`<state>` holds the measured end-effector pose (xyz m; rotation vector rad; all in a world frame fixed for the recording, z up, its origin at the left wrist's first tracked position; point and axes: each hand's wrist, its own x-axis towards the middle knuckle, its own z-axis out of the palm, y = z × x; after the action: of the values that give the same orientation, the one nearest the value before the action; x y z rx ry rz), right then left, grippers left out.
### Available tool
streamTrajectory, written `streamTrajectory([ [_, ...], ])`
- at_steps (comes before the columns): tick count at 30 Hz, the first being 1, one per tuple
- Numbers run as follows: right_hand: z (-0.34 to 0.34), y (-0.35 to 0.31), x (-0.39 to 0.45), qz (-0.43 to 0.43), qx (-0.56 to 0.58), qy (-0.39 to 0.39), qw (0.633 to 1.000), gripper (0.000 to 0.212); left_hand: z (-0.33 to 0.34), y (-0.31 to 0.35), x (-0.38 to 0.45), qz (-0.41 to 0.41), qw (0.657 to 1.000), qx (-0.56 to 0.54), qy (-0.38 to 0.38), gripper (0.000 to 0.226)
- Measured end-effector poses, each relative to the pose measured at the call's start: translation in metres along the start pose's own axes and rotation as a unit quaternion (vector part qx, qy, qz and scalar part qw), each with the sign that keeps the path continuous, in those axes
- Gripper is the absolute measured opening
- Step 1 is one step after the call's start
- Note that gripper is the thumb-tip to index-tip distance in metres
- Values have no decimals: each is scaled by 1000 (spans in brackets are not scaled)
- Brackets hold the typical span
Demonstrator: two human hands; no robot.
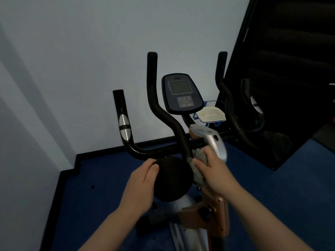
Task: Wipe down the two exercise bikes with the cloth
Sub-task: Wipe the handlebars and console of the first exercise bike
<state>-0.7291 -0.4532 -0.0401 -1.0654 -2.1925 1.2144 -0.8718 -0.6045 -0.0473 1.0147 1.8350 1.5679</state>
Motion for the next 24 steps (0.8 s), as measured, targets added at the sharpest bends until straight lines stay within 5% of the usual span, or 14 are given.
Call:
streamTrajectory([
  [6,-14,-19,-8,-3,158,77,984,12,0,4,-2,-33,999,2,3,34],
  [15,11,-75,-7,-105,183,15,977,13,5,6,-13,-61,997,-26,30,32],
  [24,87,-101,-66,-50,287,36,956,28,-68,18,-53,43,996,-46,69,35],
])
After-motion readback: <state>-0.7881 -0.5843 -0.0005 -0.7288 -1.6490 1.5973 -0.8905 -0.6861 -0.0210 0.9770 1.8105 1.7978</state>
